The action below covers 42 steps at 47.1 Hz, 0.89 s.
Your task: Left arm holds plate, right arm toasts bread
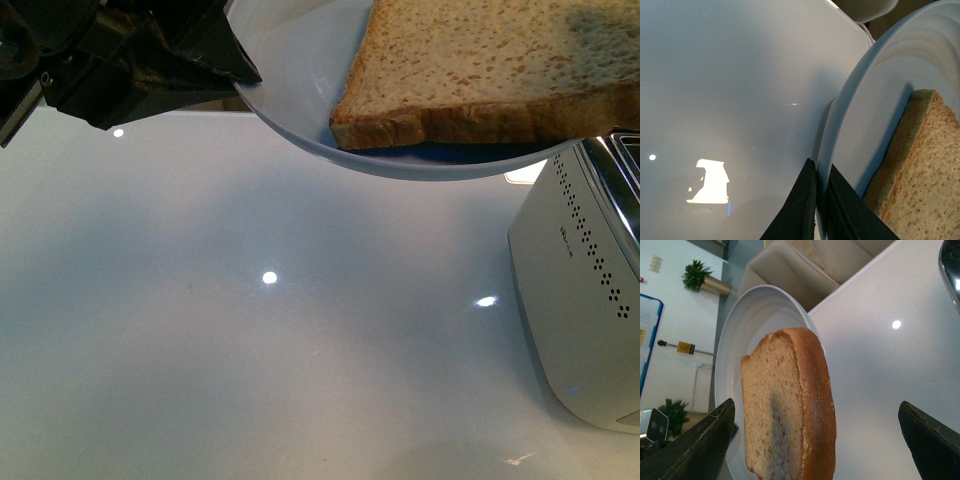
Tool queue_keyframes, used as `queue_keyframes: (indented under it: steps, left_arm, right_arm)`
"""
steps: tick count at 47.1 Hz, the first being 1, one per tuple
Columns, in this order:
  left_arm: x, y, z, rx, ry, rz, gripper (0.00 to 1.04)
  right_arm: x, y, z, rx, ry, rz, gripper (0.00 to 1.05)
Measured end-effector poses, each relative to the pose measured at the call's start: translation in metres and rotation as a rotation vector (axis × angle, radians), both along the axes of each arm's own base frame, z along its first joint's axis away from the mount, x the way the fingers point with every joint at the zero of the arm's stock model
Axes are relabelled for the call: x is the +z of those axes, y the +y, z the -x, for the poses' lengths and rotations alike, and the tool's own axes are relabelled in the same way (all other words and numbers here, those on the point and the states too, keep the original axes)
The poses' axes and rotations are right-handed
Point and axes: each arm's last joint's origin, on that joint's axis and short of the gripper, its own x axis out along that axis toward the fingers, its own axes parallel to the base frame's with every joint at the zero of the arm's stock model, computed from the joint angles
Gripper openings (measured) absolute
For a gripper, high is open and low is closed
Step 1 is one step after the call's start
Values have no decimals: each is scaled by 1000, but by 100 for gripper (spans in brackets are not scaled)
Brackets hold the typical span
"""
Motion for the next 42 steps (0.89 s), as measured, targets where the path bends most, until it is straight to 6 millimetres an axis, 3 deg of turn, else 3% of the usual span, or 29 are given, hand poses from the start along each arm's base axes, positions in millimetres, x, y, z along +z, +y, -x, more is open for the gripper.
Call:
queue_keyframes:
  steps: [11,18,25,38,42]
  left_arm:
    - [0,0,0,0,0,0,3]
    - [0,0,0,0,0,0,3]
    - [0,0,0,0,0,0,3]
    - [0,0,0,0,0,0,3]
    - [0,0,0,0,0,0,3]
  right_arm:
    - [-1,4,-2,1,11,-39,96]
    - [-1,4,-3,-3,14,-53,84]
    - [-1,5,-3,-2,20,-64,65]
    - [-1,6,-3,-1,28,-76,18]
    - [-1,6,-3,1,28,-77,9]
